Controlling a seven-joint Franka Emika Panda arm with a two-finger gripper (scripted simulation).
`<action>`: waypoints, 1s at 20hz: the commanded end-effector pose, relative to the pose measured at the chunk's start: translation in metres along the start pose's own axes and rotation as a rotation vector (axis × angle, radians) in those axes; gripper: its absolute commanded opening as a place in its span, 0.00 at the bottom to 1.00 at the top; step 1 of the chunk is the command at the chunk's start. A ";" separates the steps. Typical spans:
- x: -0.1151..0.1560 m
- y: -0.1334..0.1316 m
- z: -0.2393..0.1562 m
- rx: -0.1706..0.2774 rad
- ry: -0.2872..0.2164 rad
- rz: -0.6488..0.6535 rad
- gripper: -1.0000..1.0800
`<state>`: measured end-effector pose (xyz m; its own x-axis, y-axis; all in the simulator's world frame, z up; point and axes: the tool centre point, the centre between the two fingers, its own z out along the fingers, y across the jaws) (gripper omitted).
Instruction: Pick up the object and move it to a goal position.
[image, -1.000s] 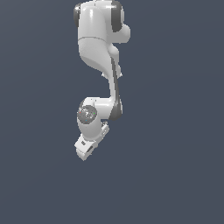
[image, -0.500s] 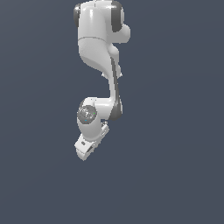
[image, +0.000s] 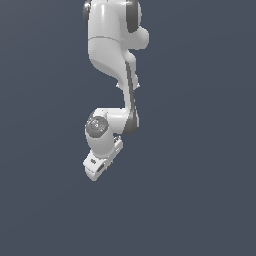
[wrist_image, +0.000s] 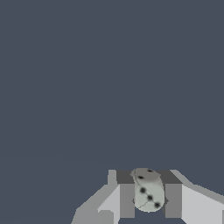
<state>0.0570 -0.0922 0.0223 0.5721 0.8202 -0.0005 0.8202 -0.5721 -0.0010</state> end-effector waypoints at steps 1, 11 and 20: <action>-0.006 0.000 -0.010 -0.001 0.000 0.001 0.00; -0.053 -0.002 -0.083 -0.001 0.000 0.001 0.00; -0.108 -0.004 -0.174 -0.001 0.000 0.000 0.00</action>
<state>-0.0022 -0.1718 0.1817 0.5725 0.8199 -0.0006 0.8199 -0.5725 0.0010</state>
